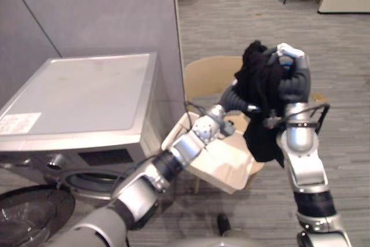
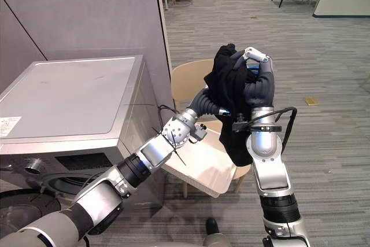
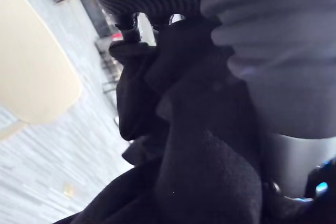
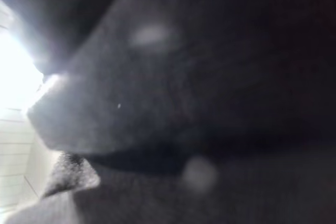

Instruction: Pick up the laundry basket with both hands and put the clothes into the washing machine.

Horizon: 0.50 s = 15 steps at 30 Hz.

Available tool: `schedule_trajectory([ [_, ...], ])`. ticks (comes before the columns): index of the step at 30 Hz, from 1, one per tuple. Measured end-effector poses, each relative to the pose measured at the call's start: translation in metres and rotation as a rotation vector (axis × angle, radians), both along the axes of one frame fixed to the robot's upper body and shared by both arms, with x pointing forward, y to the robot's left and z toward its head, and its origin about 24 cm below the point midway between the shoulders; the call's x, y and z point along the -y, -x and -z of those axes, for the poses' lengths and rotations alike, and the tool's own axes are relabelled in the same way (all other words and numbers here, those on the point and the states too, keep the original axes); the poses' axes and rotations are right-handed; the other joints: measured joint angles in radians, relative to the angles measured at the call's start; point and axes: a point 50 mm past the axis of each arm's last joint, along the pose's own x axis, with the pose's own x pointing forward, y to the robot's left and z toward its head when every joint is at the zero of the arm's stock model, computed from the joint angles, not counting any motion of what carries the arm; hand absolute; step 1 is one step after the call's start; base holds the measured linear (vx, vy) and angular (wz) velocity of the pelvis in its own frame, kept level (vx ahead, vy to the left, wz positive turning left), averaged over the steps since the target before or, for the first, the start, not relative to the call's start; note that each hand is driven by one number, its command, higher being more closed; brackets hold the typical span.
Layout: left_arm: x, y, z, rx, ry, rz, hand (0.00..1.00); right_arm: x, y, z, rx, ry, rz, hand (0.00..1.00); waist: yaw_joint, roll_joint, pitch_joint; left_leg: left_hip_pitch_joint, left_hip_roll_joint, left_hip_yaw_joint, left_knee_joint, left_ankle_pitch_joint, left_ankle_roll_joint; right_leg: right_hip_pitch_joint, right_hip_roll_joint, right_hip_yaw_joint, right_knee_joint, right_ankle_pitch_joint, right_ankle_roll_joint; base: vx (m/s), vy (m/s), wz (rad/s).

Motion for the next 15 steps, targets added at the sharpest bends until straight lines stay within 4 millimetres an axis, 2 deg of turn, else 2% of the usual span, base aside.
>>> schedule_trajectory([
  [5, 0.005, 0.000, -0.014, 0.015, 0.045, 0.021, 1.00, -0.001, 0.004, -0.005, 0.033, -0.001, -0.009, 1.00, -0.003, 0.020, -0.005, 0.001, 0.000, 0.005, 0.005, -0.004, 0.002, 0.000, 0.001, 0.004, 0.000, -0.003, 0.005, 0.00, -0.002, -0.02],
  [14, 0.003, 0.002, -0.022, 0.033, 0.077, 0.029, 1.00, -0.001, 0.006, -0.007, 0.058, -0.006, -0.019, 1.00, 0.001, 0.021, -0.005, 0.001, 0.002, 0.005, 0.014, -0.012, 0.002, 0.003, 0.001, 0.003, 0.002, -0.003, 0.005, 0.00, 0.000, 0.00],
  [15, 0.004, 0.002, -0.023, 0.033, 0.075, 0.033, 1.00, 0.001, 0.008, -0.004, 0.054, -0.009, -0.010, 0.00, 0.005, 0.021, -0.005, 0.001, 0.002, 0.004, 0.014, -0.012, 0.002, 0.004, 0.001, 0.003, 0.002, -0.003, 0.005, 0.00, -0.011, 0.03],
])
